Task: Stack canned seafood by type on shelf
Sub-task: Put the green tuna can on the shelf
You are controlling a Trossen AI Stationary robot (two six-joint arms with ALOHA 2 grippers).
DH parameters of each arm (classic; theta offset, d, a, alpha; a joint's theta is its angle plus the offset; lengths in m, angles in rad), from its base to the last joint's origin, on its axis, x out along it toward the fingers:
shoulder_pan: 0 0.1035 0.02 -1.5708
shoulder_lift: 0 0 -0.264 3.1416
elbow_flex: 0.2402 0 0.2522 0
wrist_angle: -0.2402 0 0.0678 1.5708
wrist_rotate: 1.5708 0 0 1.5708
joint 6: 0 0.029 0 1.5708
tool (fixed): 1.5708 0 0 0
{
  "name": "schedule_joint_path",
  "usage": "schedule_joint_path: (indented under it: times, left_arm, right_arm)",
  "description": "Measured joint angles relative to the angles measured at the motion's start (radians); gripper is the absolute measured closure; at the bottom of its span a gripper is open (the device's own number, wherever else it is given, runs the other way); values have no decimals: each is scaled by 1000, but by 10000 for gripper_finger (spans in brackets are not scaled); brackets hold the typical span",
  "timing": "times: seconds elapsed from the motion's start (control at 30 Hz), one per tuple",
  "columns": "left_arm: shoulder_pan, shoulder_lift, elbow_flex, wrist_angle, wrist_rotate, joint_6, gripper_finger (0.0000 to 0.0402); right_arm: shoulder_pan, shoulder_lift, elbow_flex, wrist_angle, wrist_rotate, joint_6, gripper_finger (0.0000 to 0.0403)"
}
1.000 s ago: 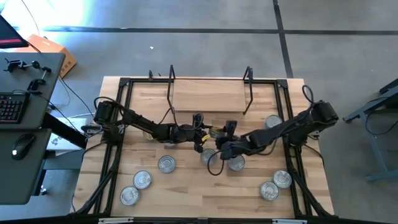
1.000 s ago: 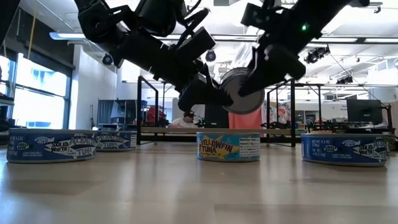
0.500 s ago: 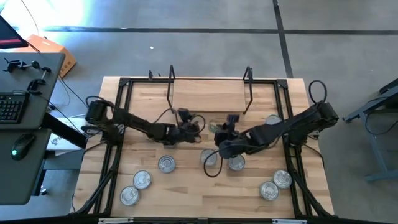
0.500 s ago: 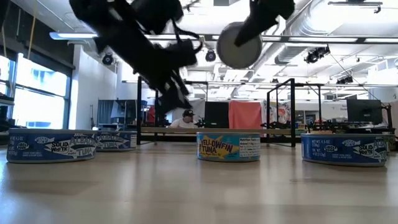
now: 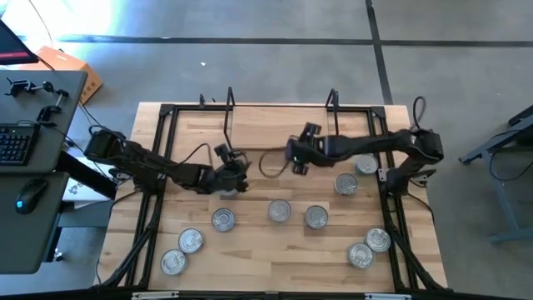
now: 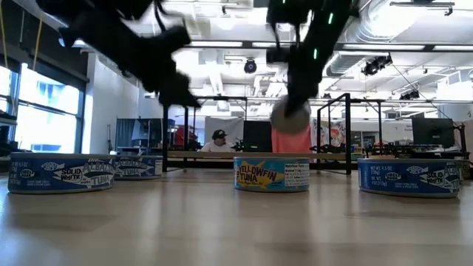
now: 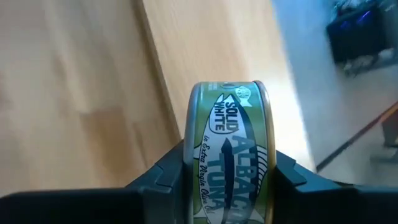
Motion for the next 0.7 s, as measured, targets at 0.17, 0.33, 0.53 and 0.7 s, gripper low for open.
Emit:
schedule_joint_path:
  times: [0.17,0.33,0.53,0.7]
  left_arm:
    - [-18,1,-36,116,38,68,227]
    - [-20,1,-37,142,52,72,227]
    - [-23,0,-37,147,65,69,227]
    - [-23,0,-37,148,106,69,227]
  right_arm:
    - [-126,72,-46,128,-3,-128,286]
    - [-190,126,-27,123,98,-213,286]
    - [-217,131,-28,83,135,-221,204]
    - [-218,129,-28,55,121,-221,145]
